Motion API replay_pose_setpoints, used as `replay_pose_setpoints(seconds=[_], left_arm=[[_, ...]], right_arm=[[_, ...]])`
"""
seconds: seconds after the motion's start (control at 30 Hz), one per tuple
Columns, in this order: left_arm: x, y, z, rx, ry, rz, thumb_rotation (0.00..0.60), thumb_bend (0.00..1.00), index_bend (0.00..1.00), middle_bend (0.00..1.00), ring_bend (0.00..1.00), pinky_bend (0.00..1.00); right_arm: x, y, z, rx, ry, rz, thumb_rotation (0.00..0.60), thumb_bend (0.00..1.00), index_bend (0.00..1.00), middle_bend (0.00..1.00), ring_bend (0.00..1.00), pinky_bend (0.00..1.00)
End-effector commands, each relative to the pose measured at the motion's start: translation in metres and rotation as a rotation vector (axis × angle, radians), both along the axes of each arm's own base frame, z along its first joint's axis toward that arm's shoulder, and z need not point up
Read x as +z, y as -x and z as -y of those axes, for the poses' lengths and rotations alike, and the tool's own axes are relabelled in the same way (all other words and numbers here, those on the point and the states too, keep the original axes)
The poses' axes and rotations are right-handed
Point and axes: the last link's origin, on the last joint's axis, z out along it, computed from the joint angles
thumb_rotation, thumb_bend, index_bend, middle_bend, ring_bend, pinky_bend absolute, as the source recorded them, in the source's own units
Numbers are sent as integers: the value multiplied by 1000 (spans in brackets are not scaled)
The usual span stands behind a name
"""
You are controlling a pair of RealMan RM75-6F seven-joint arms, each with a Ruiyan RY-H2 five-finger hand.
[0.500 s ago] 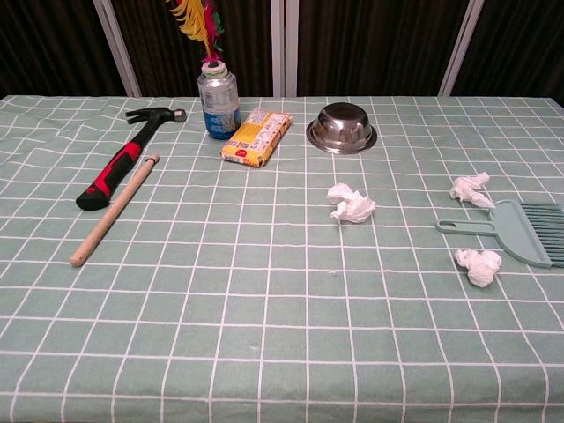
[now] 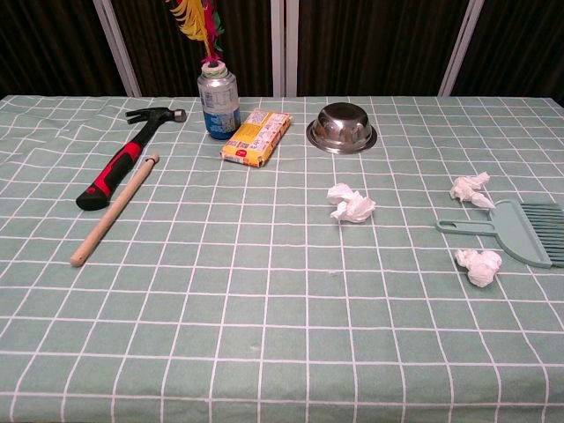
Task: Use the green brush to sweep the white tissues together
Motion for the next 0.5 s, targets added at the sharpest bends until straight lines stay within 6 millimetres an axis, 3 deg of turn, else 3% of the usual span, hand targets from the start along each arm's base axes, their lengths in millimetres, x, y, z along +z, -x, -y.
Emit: replay_pose_setpoints(seconds=[0.03,0.17,0.3,0.5], left_arm=[[0,1,1,1,1,2,600,112,230,196,112,99],[0,3,2,11,3,7,600,111,230,196,112,100],[-1,5,4,19,8,14,600,111,230,196,111,99],[-2,8,5,30,10,18,600,111,230,196,112,99]], right_arm=[[-23,-21,29,41,-39,-12,600,111,157,260,0,0],[-51,-36,57,56,-91,-42,600,75,258,326,10,0],[-83,-47,80,54,-136,-97,600,75,276,330,10,0],[-122,-53,97,40,-176,-173,600,75,300,360,10,0]])
